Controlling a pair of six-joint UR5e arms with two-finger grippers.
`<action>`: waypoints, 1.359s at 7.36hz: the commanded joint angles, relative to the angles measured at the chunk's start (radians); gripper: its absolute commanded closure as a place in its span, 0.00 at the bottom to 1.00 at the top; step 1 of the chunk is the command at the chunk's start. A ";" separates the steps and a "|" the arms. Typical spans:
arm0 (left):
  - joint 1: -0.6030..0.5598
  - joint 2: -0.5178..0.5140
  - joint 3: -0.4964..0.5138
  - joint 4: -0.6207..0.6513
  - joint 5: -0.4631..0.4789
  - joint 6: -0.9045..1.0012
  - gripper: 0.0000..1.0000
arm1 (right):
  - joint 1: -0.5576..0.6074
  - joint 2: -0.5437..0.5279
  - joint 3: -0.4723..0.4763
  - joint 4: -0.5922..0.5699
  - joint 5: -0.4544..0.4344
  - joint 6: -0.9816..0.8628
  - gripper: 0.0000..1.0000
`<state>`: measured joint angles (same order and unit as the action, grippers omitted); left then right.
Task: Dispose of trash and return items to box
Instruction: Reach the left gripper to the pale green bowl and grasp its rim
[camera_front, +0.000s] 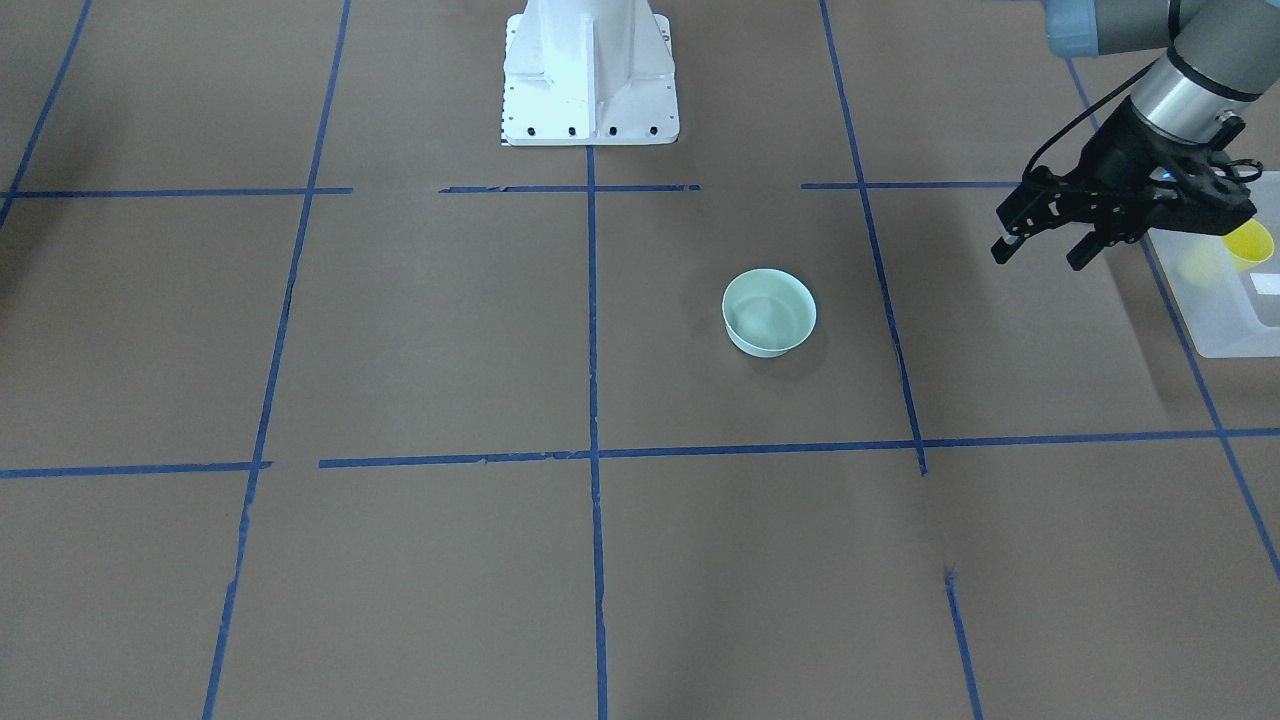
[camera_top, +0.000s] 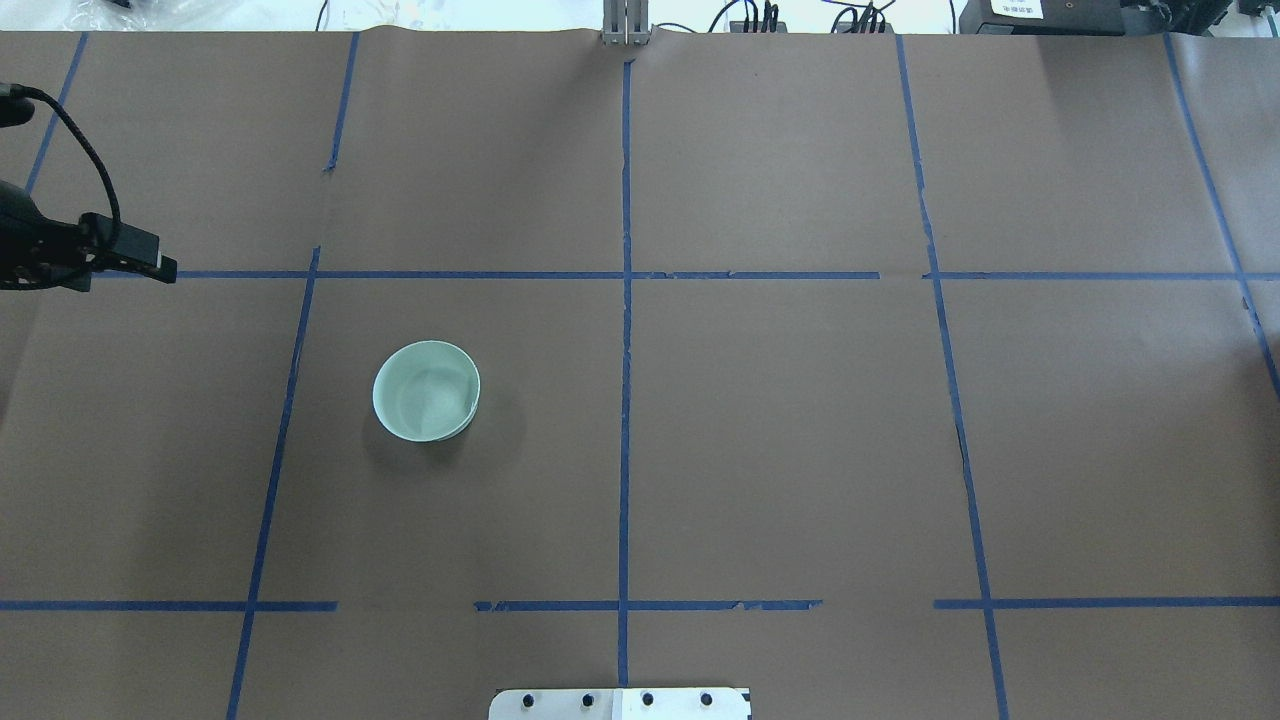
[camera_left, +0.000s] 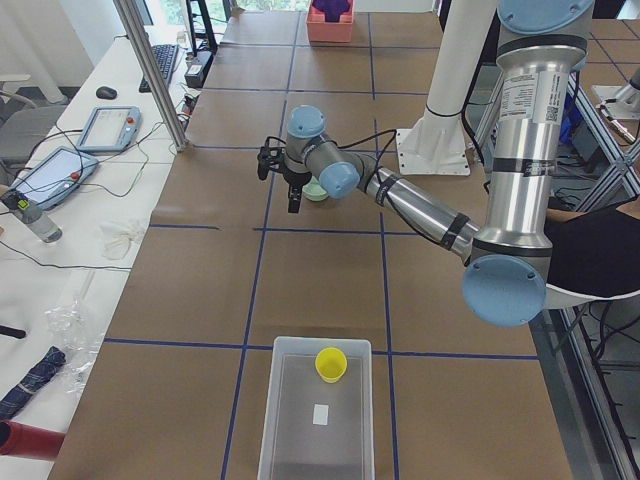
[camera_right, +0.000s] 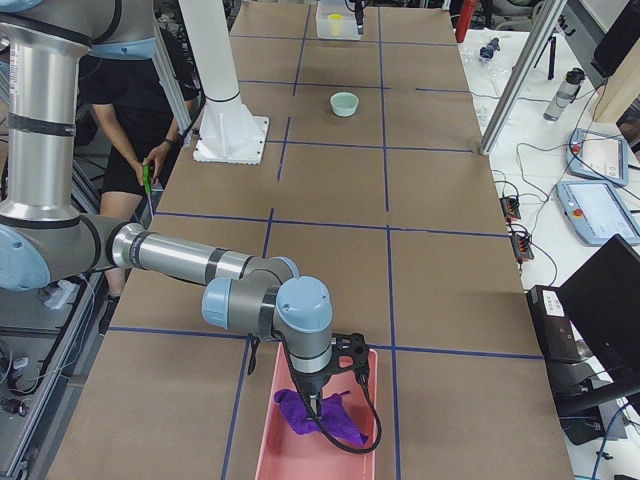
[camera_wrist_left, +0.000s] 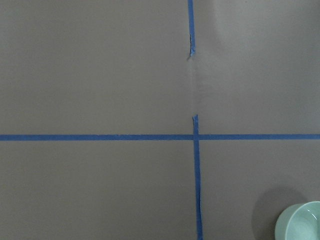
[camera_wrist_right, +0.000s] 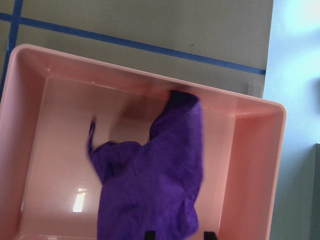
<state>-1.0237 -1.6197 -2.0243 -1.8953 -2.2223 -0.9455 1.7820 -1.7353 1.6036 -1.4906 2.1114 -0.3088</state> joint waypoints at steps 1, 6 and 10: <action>0.068 -0.003 -0.001 -0.036 0.038 -0.076 0.00 | 0.000 0.022 -0.018 0.003 0.086 0.083 0.00; 0.316 -0.148 0.103 -0.111 0.228 -0.372 0.00 | -0.134 0.059 0.112 0.000 0.234 0.461 0.00; 0.425 -0.178 0.189 -0.113 0.337 -0.426 0.00 | -0.156 0.059 0.156 0.006 0.259 0.473 0.00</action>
<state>-0.6404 -1.7876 -1.8584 -2.0079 -1.9118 -1.3474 1.6281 -1.6772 1.7552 -1.4870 2.3652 0.1629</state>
